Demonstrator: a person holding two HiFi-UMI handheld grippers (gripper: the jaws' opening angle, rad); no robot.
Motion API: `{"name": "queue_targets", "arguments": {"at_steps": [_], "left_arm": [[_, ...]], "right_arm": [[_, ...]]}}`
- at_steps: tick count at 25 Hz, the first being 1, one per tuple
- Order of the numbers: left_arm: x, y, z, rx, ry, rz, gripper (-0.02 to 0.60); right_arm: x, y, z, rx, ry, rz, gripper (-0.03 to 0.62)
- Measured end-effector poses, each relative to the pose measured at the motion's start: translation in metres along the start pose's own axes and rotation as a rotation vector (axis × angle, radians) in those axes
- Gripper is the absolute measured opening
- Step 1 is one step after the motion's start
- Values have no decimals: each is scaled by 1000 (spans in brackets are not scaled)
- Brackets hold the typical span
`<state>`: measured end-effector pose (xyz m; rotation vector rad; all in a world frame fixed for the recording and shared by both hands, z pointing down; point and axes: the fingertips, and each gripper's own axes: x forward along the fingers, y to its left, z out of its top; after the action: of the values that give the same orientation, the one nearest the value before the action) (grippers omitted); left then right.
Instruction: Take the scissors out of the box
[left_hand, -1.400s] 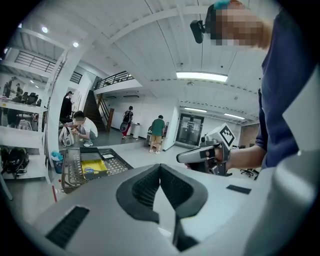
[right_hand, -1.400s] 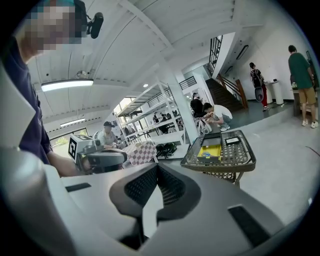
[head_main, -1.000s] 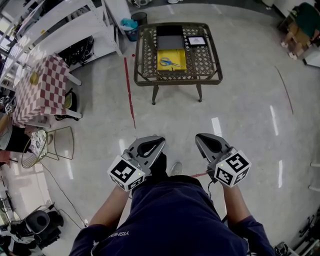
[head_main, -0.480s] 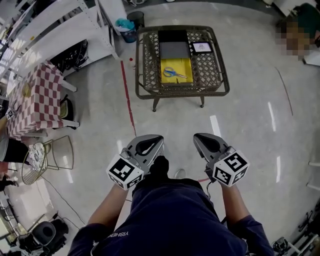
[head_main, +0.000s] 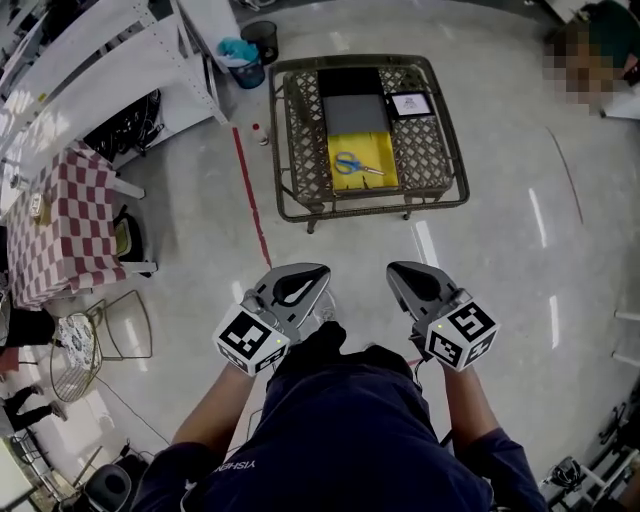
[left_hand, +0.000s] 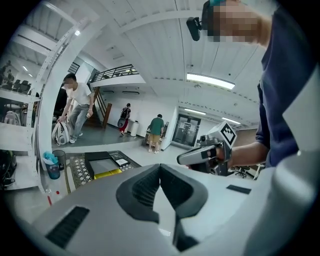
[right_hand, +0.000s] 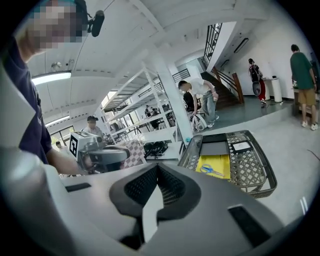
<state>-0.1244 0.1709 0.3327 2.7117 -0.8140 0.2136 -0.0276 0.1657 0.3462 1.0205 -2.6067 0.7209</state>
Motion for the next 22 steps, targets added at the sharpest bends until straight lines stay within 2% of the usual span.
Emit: {"name": "queue_targets", "arguments": {"at_steps": [6, 13, 22], "left_arm": [[7, 35, 6, 5, 17, -38, 25], [25, 56, 15, 13, 18, -64, 25], [71, 83, 21, 2, 40, -31, 25]], "right_arm": [[24, -12, 15, 10, 5, -36, 17], [39, -25, 29, 14, 7, -48, 18], [49, -76, 41, 43, 16, -27, 17]]}}
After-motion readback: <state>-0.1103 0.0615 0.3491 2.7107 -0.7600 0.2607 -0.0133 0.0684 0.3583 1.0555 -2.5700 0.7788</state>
